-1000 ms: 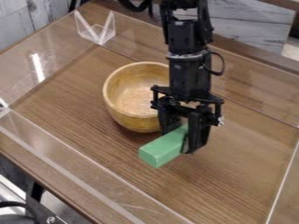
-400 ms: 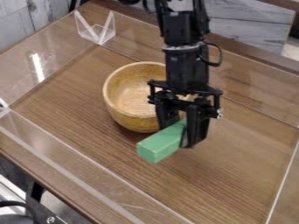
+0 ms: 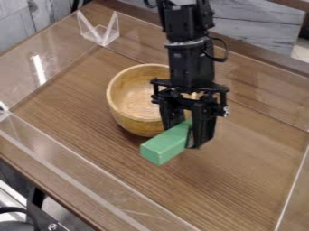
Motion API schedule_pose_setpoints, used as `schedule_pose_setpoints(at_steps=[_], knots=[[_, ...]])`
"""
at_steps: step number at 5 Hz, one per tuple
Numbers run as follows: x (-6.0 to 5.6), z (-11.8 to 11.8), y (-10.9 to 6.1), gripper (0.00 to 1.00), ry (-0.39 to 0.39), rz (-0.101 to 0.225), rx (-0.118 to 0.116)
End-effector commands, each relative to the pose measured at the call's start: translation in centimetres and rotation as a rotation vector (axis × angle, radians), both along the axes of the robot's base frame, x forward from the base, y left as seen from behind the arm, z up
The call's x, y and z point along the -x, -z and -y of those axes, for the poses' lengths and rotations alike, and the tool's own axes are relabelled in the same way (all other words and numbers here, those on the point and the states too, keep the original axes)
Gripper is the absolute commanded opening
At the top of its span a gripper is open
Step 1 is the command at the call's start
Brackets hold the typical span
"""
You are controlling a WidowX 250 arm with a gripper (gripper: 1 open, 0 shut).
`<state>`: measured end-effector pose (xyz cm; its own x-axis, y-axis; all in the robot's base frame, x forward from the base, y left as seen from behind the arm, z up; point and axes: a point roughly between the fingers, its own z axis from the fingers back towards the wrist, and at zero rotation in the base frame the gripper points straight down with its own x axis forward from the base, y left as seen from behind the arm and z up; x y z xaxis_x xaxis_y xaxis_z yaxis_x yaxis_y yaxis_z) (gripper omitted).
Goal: Remove the green block from inside the brown bowl and put it on the table
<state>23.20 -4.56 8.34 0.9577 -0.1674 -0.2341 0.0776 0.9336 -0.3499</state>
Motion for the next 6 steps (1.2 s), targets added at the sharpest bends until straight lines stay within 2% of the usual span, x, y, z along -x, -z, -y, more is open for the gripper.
schedule_pose_setpoints(at_steps=[1, 6], knots=[[-0.5, -0.2, -1.9, 0.0, -0.008, 0.074, 0.013], [0.3, -0.2, -3.3, 0.0, -0.01, 0.058, 0.057]])
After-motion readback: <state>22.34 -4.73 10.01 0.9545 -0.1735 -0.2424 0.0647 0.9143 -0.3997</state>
